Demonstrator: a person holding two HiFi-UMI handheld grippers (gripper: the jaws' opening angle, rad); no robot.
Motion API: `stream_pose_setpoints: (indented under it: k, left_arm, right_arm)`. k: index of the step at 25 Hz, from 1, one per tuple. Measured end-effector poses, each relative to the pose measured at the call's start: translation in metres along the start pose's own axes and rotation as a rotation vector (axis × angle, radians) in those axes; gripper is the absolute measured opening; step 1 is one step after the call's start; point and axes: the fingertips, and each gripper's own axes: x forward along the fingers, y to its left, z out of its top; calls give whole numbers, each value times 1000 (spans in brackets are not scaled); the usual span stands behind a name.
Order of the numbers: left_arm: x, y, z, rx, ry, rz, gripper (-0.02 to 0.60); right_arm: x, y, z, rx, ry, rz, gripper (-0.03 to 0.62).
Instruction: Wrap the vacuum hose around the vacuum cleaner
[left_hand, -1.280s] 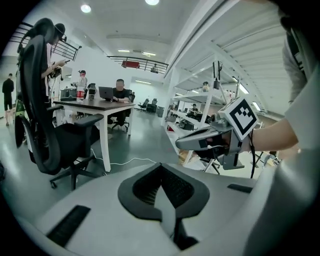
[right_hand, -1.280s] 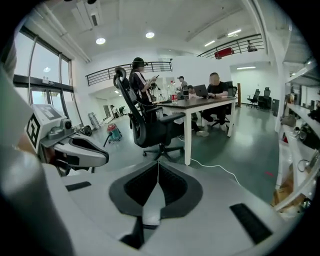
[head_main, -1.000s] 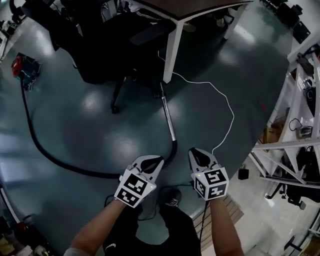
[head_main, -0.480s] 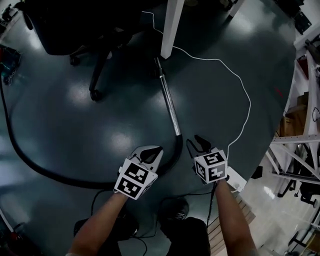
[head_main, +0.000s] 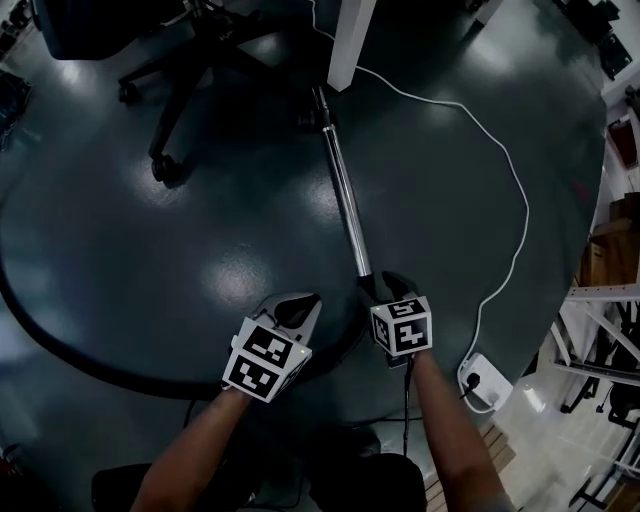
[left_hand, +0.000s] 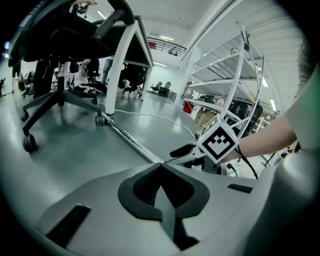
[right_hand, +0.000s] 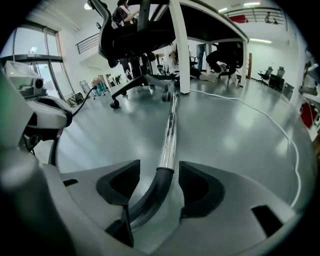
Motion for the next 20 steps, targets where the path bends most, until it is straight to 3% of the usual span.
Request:
stream_pose_setpoints:
  k: [10,13,15,20]
  left_arm:
    - [24,16,-38,-44,0,23,5]
    - [23,16,-40,-26,8,19,6]
    - [22,18,-40,-8,13,20,6]
    - [21,22,-33,59,33,20,6]
  right_arm:
    - [45,-11,-42,105,126,-131,224]
    - [47,-11,-41,99,155,-161,218]
    - [48,-12,-40,98,171,-166,179]
    - [43,-13,-40,148,145,-183,167]
